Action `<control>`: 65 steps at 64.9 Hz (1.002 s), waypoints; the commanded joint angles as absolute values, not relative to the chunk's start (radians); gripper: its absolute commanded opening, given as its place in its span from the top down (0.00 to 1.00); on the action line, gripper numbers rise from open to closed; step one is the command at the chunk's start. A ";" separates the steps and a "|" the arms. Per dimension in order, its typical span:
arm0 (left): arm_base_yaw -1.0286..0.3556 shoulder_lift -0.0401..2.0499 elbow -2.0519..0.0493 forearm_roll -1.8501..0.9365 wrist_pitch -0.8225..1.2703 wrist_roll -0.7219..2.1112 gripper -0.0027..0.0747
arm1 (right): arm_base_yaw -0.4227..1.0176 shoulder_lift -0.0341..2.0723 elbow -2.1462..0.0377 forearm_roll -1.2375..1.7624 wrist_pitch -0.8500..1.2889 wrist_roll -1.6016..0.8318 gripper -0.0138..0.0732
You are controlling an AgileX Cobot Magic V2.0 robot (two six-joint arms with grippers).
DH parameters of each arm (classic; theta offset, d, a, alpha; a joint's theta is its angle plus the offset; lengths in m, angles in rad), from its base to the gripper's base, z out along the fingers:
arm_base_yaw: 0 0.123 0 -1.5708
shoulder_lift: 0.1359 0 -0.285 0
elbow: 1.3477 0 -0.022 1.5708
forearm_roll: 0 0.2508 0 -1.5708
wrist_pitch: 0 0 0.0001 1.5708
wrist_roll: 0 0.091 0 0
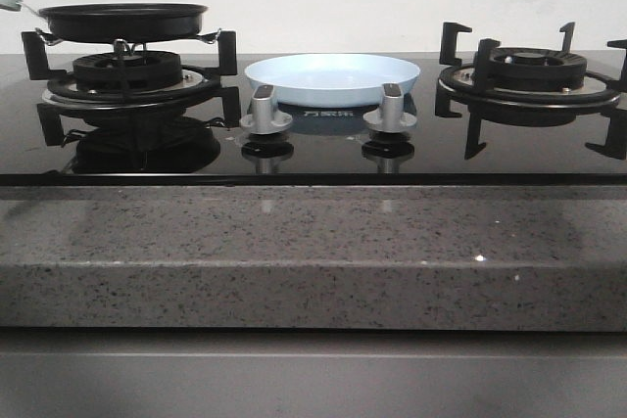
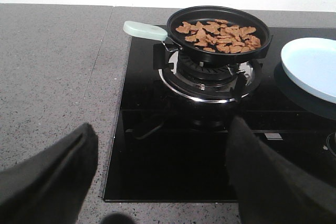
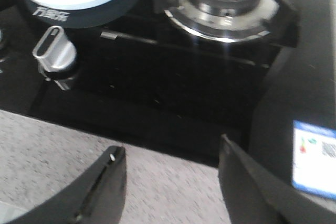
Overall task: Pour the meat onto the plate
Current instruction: 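Lower the right gripper onto the rim of the light blue plate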
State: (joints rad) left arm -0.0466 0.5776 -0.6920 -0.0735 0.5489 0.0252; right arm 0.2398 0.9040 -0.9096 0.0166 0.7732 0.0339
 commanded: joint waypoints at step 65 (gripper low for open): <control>-0.053 0.587 -0.727 -0.073 0.468 0.021 0.30 | 0.208 1.962 -1.998 0.257 1.027 -0.109 0.36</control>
